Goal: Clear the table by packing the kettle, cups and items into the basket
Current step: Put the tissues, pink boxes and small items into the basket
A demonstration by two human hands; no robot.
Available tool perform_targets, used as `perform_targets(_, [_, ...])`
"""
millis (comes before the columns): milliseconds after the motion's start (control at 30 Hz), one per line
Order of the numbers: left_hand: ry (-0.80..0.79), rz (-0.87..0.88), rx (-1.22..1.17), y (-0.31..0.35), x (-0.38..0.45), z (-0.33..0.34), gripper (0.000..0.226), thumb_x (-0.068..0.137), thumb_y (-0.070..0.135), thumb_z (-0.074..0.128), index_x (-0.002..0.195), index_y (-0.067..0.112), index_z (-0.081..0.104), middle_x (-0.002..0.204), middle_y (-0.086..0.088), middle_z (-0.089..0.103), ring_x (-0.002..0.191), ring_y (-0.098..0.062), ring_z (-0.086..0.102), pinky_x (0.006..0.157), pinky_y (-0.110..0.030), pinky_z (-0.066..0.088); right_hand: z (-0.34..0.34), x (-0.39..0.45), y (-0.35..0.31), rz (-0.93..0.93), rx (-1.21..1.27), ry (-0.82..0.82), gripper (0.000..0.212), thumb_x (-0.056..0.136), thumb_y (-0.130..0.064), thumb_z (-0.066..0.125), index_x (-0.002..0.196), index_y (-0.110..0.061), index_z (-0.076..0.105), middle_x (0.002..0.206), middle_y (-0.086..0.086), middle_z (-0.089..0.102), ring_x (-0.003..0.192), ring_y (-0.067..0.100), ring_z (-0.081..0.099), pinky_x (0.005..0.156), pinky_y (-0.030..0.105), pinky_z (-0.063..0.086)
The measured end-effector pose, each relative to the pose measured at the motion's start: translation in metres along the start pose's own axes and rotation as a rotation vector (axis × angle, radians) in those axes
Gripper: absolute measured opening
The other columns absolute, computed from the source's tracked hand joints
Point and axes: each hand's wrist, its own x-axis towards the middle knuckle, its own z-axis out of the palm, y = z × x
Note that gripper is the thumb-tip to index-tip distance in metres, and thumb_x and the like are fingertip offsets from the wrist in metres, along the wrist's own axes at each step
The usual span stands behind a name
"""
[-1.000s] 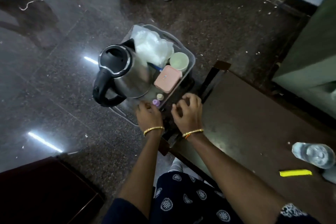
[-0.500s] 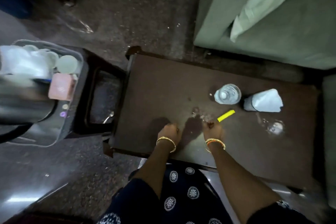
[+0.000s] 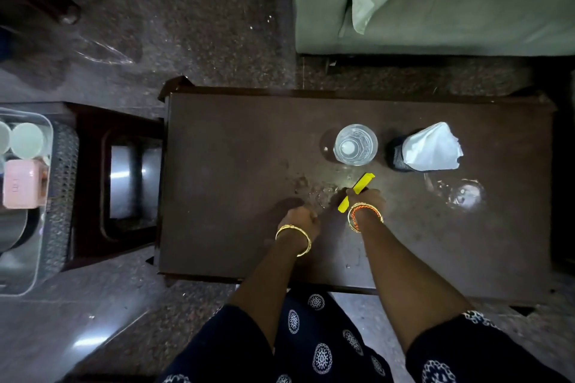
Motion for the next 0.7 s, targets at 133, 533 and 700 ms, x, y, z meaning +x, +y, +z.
perform_targets(133, [0.028, -0.012, -0.100, 0.001, -0.006, -0.006, 0.026, 0.085, 0.023, 0.049, 0.100, 0.013, 0.068, 0.108, -0.018, 0.069, 0.101, -0.039, 0.064, 0.088, -0.041, 0.054, -0.002, -0.014, 0.007, -0.036, -0.041, -0.029, 0.031, 0.082, -0.029, 0.061, 0.092, 0.001, 0.065, 0.102, 0.021, 0.068, 0.100, 0.037, 0.062, 0.082, 0.036, 0.048])
perform_targets(533, [0.364, -0.127, -0.797, -0.114, -0.058, -0.083, 0.013, 0.086, 0.014, 0.057, 0.074, 0.012, 0.060, 0.079, -0.015, 0.070, 0.061, -0.024, 0.061, 0.064, -0.031, 0.051, 0.066, -0.160, -0.018, -0.505, -0.082, -0.209, 0.010, 0.083, -0.006, 0.062, 0.084, -0.001, 0.070, 0.082, 0.021, 0.071, 0.080, 0.035, 0.066, 0.067, 0.030, 0.044])
perform_targets(700, [0.755, -0.312, -1.258, -0.209, -0.088, -0.137, 0.027, 0.092, 0.020, 0.054, 0.066, 0.020, 0.047, 0.073, -0.010, 0.063, 0.040, -0.004, 0.056, 0.052, -0.026, 0.043, 0.131, -0.250, -0.078, -0.785, -0.100, -0.335, 0.016, 0.083, -0.003, 0.064, 0.098, -0.002, 0.067, 0.098, 0.023, 0.065, 0.088, 0.033, 0.063, 0.076, 0.027, 0.045])
